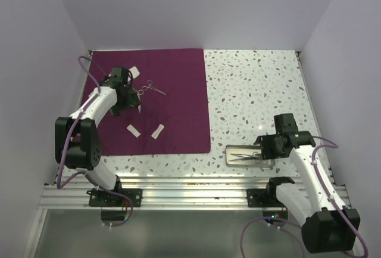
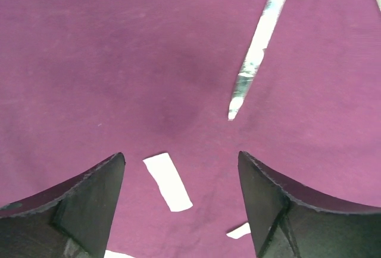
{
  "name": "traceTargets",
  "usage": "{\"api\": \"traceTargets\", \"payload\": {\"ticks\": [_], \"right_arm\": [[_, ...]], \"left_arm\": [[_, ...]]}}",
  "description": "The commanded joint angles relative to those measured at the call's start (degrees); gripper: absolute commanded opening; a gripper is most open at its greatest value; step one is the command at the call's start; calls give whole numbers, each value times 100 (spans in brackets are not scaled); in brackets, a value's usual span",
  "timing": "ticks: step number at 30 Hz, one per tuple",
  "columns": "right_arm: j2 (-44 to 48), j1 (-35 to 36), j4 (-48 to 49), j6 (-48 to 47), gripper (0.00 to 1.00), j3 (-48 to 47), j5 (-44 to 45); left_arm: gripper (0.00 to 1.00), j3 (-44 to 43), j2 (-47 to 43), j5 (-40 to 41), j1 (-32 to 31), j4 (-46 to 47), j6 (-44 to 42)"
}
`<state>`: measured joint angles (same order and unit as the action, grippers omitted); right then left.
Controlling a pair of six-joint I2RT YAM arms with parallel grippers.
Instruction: Prepare the surgical pack
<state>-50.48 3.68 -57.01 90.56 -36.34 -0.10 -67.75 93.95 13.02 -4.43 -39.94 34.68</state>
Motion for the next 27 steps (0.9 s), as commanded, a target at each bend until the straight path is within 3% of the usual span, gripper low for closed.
{"api": "traceTargets", "payload": {"ticks": [1,3,5,6,7,9,11,15,22,27], "right_arm": [[-145,-17,-452,-659,46,-601,-227],[-896,-26,-162,-1354,46,-961,-306],[-1636,-8,23,-2706,47,-1856,-499],[-1963,88,-20,-3520,47,-2216,-561],[-2540,184,-238,-3859,48,-2933,-405],[-2887,597,-345,-4648,49,-3500,-167],[-3231,860,-354,-5020,50,-4020,-8],[-3258,1047,-66,-5400,51,-4031,-165],[-3187,1056,226,-5813,51,-3696,-526],[-3232,1056,278,-6006,52,-3732,-728]], "left_arm": [[79,-423,79,-387,-23,267,-250],[73,-685,307,-571,-23,320,-391],[71,-950,657,-704,-23,215,-540],[68,-1203,773,-713,-23,189,-593],[67,-1328,887,-713,-23,163,-724],[63,-1748,1256,-669,-32,110,-883],[58,-2074,1685,-564,-23,-74,-1076],[44,-2779,2214,-502,-32,-400,-1270],[42,-2577,2435,-423,-216,-330,-1244],[46,-2515,2680,-449,-287,-163,-1121]]}}
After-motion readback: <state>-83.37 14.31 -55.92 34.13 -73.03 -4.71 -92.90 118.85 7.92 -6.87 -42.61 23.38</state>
